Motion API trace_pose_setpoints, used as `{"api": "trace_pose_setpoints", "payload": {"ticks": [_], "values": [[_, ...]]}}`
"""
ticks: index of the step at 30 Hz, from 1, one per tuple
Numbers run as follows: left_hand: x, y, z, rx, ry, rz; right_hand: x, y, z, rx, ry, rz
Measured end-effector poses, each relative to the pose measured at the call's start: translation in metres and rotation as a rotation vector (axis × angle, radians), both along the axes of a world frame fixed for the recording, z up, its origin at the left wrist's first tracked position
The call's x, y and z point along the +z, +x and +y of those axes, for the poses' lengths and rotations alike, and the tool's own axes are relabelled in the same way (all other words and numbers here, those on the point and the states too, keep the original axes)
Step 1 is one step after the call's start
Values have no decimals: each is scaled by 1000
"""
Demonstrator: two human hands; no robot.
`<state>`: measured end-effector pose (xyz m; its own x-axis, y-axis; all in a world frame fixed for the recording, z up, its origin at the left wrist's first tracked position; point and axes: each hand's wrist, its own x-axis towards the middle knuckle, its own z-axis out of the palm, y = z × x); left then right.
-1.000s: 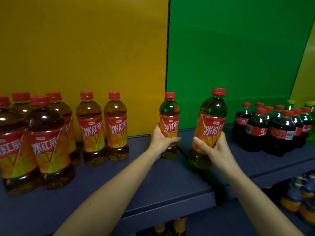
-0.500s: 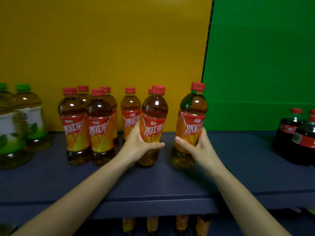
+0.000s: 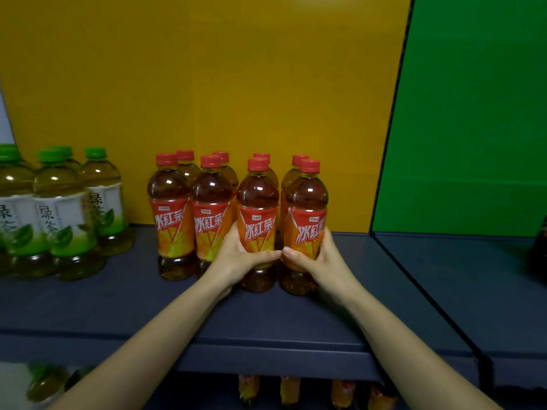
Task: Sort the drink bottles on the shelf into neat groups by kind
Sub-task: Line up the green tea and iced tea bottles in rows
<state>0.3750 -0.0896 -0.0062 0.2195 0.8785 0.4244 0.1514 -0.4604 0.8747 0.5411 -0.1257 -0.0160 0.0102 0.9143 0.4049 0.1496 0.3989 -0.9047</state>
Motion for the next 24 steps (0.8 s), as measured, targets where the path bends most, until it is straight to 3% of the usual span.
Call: {"api": "trace_pose_setpoints", "payload": {"ticks": [7,13,24], "values": [[-10,-2,0,49,-1,66,-1,2,-3,-71,-30,-137],[-32,-13,-12,127,127,190,-12,13,-17,-174,-3,-296],[-26,-8,-10,150,181,269,-16,8,-1,-219,18,-320]]}}
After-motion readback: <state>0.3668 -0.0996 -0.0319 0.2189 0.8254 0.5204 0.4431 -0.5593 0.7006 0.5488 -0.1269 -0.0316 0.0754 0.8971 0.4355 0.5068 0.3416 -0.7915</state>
